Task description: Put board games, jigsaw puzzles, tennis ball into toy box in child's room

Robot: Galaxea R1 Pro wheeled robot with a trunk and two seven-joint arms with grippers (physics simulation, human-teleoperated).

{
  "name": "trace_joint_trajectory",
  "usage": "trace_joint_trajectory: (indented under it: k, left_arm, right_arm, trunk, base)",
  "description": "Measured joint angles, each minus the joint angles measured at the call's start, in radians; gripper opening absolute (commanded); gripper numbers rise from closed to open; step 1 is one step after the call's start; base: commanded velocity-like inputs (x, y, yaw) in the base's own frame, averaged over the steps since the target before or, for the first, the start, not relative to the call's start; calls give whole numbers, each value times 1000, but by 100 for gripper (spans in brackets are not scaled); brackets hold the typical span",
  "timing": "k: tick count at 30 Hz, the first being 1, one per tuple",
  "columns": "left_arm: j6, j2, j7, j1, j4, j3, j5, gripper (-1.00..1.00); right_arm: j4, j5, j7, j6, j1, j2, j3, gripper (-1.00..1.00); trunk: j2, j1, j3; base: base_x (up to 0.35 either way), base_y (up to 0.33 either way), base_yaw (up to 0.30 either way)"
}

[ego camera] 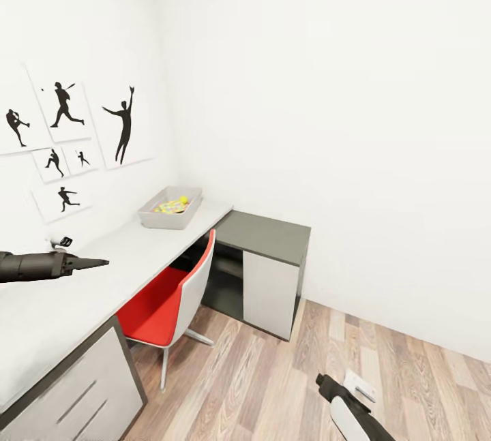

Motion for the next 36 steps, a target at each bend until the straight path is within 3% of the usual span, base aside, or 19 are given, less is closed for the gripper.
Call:
trace_joint_trajectory:
  k: [7,13,23,36]
  left_arm:
    - [-1,-4,0,0,0,-2,-1,100]
    - [-35,0,-16,34,1,-2,2,100]
    - [-176,-10,-18,43,159,-3,6,100]
    - [-196,-19,-18,44,201,-2,2,100]
  right_arm:
    - [115,4,8,-26,0,-3,-5,100]
    - [142,11,12,-70,0,-3,0,100]
    - [144,18,16,-99,1,6,5,100]
    - [237,72,14,-199,0,12,4,100]
  trunk:
    - [0,0,-3]
    - [0,0,-9]
    - [1,0,-19]
    - [0,0,-26]
  base:
    - [-97,0,-81]
    - [-33,0,-215]
    - [-2,0,-224]
    - [0,0,-73]
